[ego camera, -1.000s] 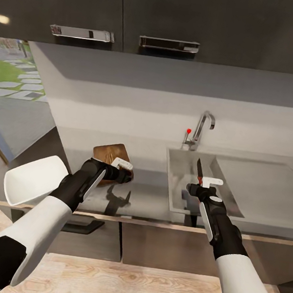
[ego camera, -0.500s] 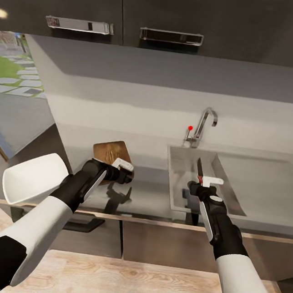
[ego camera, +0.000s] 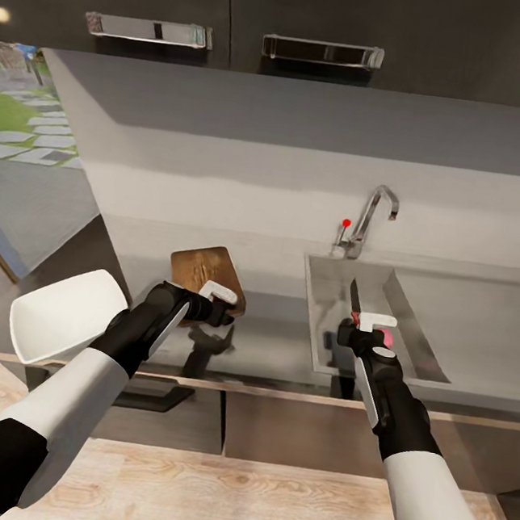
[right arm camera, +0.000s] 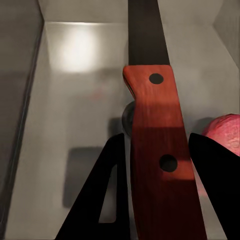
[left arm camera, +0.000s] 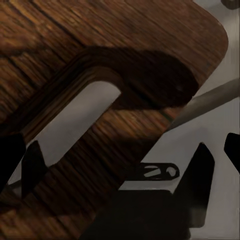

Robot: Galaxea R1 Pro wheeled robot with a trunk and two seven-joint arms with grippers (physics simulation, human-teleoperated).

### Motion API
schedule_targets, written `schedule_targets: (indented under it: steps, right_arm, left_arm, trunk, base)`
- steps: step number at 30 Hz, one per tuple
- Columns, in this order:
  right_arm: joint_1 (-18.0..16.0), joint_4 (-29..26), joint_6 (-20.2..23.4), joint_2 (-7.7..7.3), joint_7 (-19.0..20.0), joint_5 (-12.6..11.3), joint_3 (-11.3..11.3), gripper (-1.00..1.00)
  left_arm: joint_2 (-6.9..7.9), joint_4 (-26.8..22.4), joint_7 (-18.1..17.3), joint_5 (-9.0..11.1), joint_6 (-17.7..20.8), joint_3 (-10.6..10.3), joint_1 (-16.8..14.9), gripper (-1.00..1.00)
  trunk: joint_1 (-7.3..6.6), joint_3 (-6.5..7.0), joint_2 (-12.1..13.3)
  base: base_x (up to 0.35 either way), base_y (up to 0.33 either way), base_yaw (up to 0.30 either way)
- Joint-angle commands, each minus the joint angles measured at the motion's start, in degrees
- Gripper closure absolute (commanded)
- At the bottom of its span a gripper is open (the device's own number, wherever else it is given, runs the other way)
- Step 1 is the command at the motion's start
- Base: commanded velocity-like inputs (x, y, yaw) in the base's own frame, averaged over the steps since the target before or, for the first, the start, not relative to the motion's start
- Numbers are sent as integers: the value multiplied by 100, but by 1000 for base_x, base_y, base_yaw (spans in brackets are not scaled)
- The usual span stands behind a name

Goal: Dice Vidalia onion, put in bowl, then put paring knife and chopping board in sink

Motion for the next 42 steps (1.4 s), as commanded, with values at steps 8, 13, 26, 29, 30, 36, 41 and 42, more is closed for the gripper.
schedule_targets:
  steps: [8,13,26,29,30,36,41,42]
  right_arm:
    - [-3,-12,39,-1,-18,2,5,100]
    - [-3,-20,43,-1,-17,2,5,100]
    - [-3,-21,43,-3,-19,4,5,100]
    - [-3,-21,43,-2,-19,4,5,100]
    - [-3,-21,43,-2,-17,4,5,100]
    - [-3,-21,43,-1,-18,3,5,100]
    - [-3,-21,43,-1,-19,4,5,100]
    - [-3,-21,43,-1,-19,3,5,100]
  left_arm:
    - [1,3,-14,-1,27,-4,-4,-100]
    - [-3,3,-14,-1,27,-7,-4,-100]
    - [-9,165,-4,-15,30,-472,-4,-100]
    - [-10,169,-4,-18,31,-532,-4,-100]
    - [-10,169,-4,-18,32,-536,-4,-100]
    - [-9,168,-5,-19,30,-552,-4,-100]
    - [-8,174,-5,-19,29,-554,-4,100]
    - [-8,176,-5,-19,31,-554,-4,100]
  trunk:
    - [1,-14,-6]
    - [1,-14,-6]
    - [1,-14,-6]
    - [1,-14,-6]
    - [1,-14,-6]
    - [1,-14,-6]
    - [1,-14,-6]
    - [1,-14,-6]
  base:
    - [0,7,0]
    - [0,0,0]
    - [0,0,0]
    - [0,0,0]
    - [0,0,0]
    - [0,0,0]
    - [0,0,0]
    - [0,0,0]
